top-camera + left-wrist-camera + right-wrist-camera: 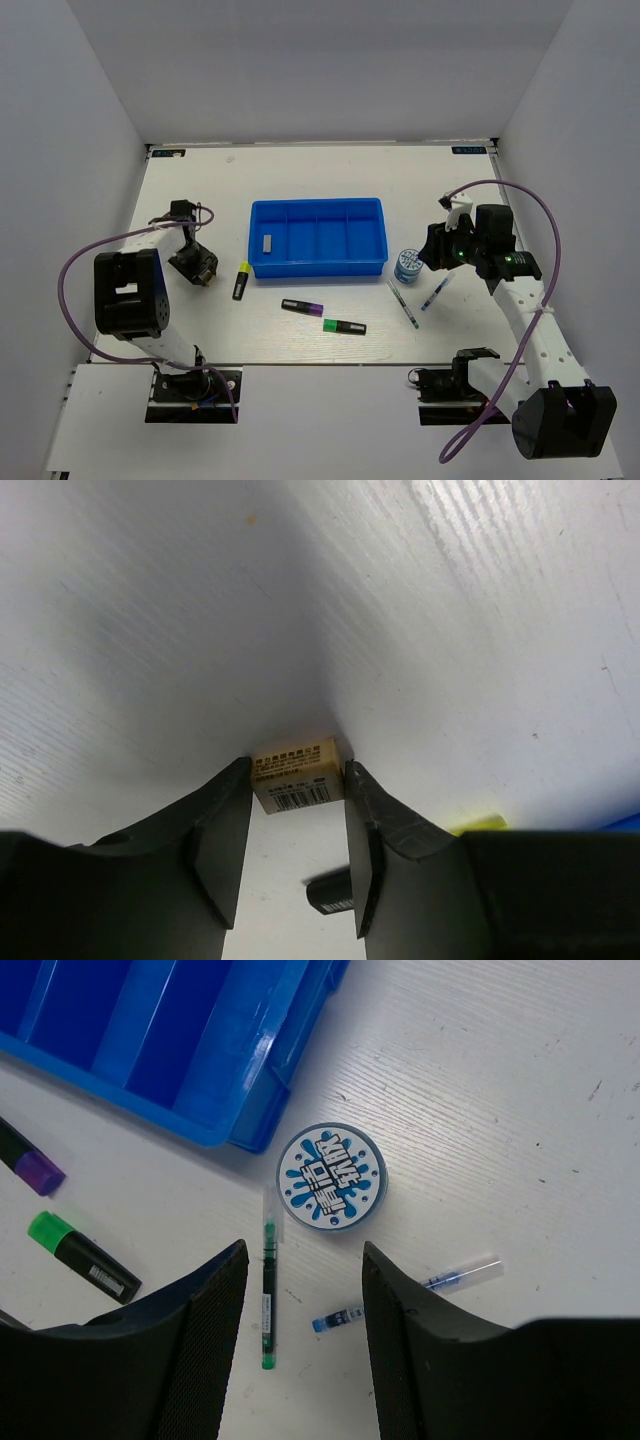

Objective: Sort the stationery into containers
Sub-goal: Pick up the stationery from the center of the board, then place the stationery in the storage box, then pick up the stationery from the center of the board, then place the stationery in the storage box.

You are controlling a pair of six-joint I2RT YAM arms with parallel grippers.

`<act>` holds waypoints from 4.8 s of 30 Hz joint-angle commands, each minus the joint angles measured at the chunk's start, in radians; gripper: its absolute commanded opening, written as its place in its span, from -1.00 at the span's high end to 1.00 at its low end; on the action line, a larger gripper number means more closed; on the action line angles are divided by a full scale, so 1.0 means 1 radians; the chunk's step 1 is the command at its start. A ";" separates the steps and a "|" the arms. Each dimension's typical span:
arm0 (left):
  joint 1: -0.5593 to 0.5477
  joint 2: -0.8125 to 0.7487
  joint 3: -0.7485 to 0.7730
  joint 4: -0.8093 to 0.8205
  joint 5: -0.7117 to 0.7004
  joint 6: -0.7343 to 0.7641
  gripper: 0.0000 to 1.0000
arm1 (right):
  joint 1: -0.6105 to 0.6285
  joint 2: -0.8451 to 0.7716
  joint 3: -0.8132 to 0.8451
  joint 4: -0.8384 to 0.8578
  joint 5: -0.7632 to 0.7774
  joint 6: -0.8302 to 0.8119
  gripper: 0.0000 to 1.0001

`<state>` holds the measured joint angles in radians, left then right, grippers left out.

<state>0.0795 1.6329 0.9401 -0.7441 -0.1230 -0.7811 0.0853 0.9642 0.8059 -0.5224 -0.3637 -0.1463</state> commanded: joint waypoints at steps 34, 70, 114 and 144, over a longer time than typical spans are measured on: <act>-0.431 0.010 0.373 0.140 0.042 0.115 0.08 | -0.002 0.034 0.010 0.022 0.077 -0.029 -0.46; -0.426 -0.659 -0.032 -0.101 -0.029 0.310 -0.40 | 0.109 0.535 0.015 0.214 -0.012 -0.363 -0.67; -0.273 -0.599 -0.254 -0.072 0.037 0.322 -0.35 | 0.600 1.147 1.147 -0.104 -0.150 -0.415 1.00; -0.273 -0.466 -0.196 -0.012 0.092 0.358 -0.30 | 0.636 1.157 1.104 -0.071 -0.058 -0.431 -0.64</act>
<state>-0.1982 1.1488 0.6994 -0.7929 -0.0532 -0.4557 0.7158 2.1975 1.9053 -0.6033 -0.4213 -0.5781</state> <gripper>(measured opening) 0.655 0.816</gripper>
